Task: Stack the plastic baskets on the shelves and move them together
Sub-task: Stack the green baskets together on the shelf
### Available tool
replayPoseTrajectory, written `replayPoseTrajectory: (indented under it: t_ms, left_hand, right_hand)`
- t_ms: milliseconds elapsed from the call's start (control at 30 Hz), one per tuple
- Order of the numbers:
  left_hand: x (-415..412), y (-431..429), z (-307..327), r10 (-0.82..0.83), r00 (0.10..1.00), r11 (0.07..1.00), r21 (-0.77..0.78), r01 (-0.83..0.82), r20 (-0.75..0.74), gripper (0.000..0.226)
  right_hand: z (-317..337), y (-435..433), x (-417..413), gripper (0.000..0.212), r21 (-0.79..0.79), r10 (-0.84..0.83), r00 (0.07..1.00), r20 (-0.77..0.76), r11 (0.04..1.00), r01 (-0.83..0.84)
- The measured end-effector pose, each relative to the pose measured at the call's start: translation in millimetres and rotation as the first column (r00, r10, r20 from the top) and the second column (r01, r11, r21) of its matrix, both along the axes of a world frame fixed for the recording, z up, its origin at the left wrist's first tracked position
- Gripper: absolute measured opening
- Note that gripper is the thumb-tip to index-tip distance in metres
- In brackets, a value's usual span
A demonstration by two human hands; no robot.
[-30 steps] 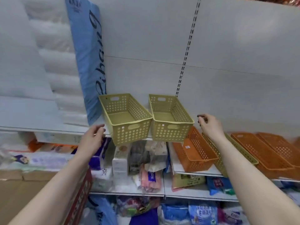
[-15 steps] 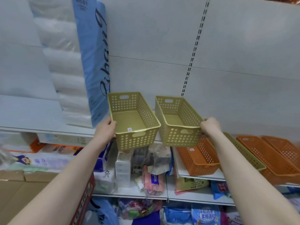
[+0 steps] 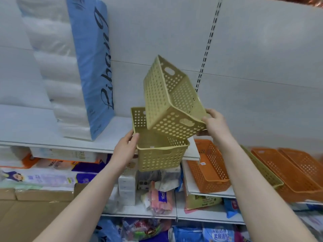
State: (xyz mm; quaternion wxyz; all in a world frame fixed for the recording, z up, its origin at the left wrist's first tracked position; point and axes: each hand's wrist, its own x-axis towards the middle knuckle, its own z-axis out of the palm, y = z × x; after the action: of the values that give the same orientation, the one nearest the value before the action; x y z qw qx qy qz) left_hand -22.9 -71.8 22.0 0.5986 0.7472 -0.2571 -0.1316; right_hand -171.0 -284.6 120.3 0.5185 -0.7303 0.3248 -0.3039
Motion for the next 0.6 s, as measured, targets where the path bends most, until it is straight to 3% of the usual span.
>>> replayPoseTrajectory:
  t_ms: [233,367,433,533,600]
  left_hand:
    - [-6.3,-7.4,1.9,-0.025,0.994,1.0,-0.015,0.024,-0.11,0.045]
    - [-9.4,-7.8,-7.2,0.018,0.989,0.998,0.055,-0.01,-0.149,0.045]
    - [-10.4,-7.9,-8.7,0.0,0.989,0.999,0.047,0.007,-0.147,0.049]
    - [-10.7,-8.2,-4.7,-0.021,0.987,0.999,0.032,0.027,-0.16,0.052]
    - [-9.0,-6.3,-4.0,-0.025,0.983,0.999,0.036,0.033,-0.184,0.054]
  right_hand:
    - [-10.1,3.1,14.3,0.046,-0.291,-0.013,0.942,-0.334,0.952,-0.09]
    - [-14.9,-2.7,17.3,0.048,-0.445,-0.094,0.756,-0.647,0.852,-0.275]
    - [-17.5,-10.4,22.3,0.044,-0.367,-0.052,0.701,-0.711,0.878,-0.307]
    - [-24.8,-17.7,27.6,0.034,-0.039,0.169,0.761,-0.626,0.968,-0.248]
    - [-31.1,-17.1,27.4,0.033,0.114,0.262,0.8,-0.539,0.964,-0.239]
